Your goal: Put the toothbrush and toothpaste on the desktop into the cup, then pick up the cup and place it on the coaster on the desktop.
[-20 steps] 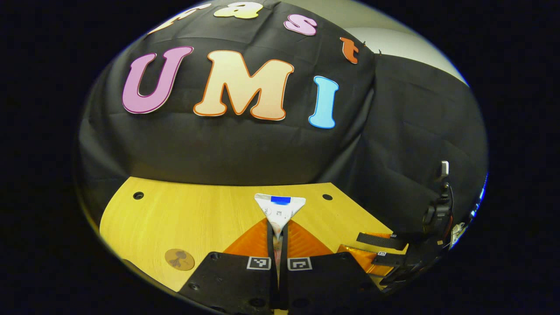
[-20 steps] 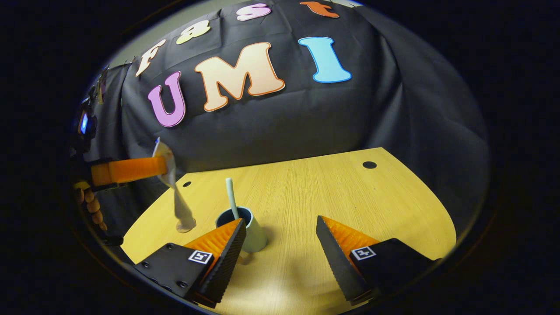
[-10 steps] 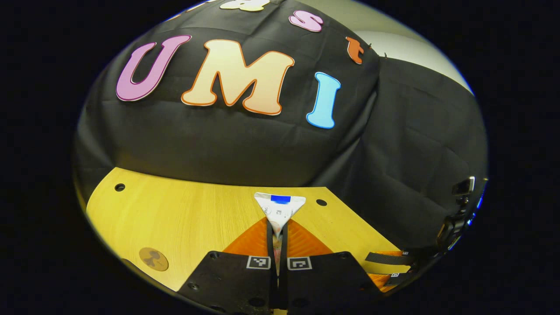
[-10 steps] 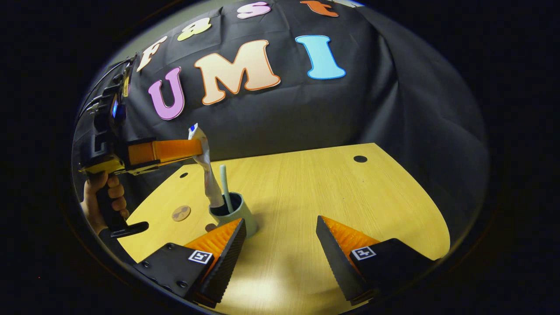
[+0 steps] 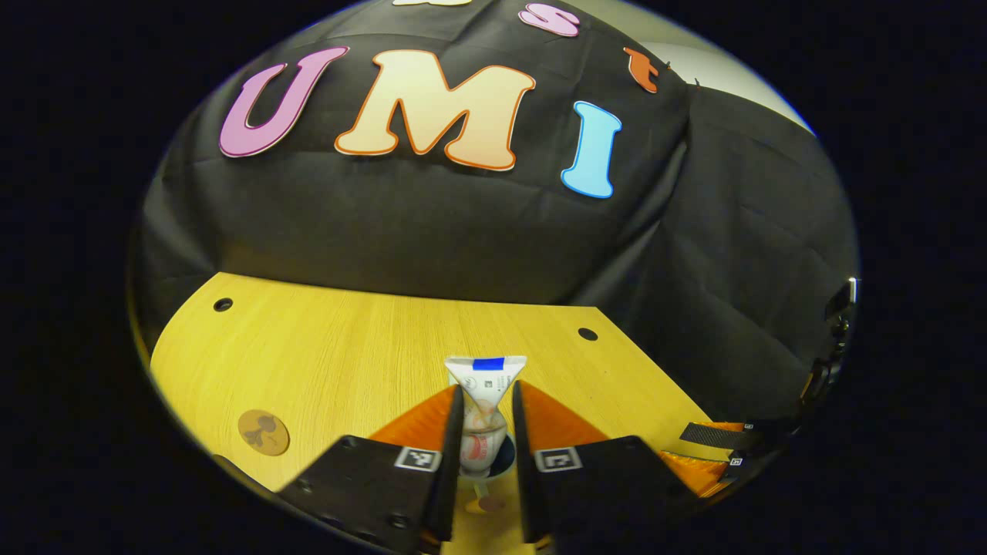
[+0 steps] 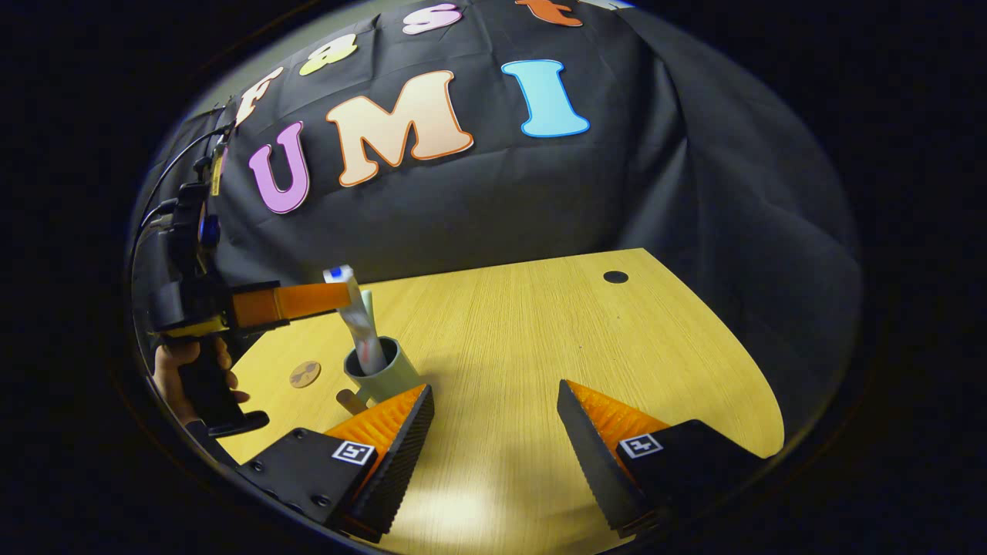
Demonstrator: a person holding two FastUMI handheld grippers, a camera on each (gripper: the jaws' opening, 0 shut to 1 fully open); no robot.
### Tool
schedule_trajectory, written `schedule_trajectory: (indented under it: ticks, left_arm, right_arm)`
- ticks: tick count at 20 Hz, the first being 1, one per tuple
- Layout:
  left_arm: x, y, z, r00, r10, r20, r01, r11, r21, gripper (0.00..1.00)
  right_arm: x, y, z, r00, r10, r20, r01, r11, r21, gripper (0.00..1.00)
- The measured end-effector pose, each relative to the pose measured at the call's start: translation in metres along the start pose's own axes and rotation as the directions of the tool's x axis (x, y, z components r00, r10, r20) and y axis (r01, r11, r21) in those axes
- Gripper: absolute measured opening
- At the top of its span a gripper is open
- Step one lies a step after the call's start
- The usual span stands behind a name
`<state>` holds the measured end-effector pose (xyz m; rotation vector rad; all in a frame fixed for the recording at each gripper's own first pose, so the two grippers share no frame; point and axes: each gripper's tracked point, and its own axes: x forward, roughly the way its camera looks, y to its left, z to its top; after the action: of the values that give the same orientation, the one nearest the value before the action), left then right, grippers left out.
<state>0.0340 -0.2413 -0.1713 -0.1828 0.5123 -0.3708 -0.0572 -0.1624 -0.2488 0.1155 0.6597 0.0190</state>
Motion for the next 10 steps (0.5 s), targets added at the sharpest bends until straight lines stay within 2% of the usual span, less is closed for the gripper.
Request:
schedule_trajectory:
  ticks: [3, 4, 5, 7, 8, 10]
  left_arm:
    - [-0.007, 0.010, -0.008, 0.999, 0.053, 0.002, -0.053, 0.999, 0.004, 0.99]
    - [-0.017, 0.013, -0.009, 0.998, 0.066, 0.003, -0.066, 0.998, -0.004, 0.96]
    - [-0.022, 0.016, -0.011, 0.997, 0.078, 0.004, -0.078, 0.997, -0.014, 0.95]
    - [-0.032, 0.025, -0.008, 0.994, 0.111, 0.017, -0.111, 0.993, -0.029, 0.95]
    - [-0.039, 0.032, -0.007, 0.991, 0.131, 0.030, -0.130, 0.991, -0.032, 0.95]
    - [-0.053, 0.048, -0.001, 0.983, 0.178, 0.056, -0.176, 0.984, -0.028, 0.95]
  right_arm:
    - [0.004, 0.006, -0.001, 1.000, 0.025, -0.005, -0.025, 1.000, -0.006, 0.99]
    - [0.005, 0.009, -0.001, 0.999, 0.036, -0.010, -0.036, 0.999, -0.009, 0.96]
    - [0.007, 0.013, -0.002, 0.999, 0.050, -0.020, -0.050, 0.999, -0.010, 0.99]
    - [0.012, 0.025, -0.002, 0.995, 0.084, -0.058, -0.084, 0.996, 0.003, 0.99]
    - [0.016, 0.032, -0.005, 0.990, 0.107, -0.093, -0.106, 0.994, 0.009, 0.96]
    - [0.021, 0.053, -0.008, 0.975, 0.161, -0.154, -0.158, 0.987, 0.033, 0.99]
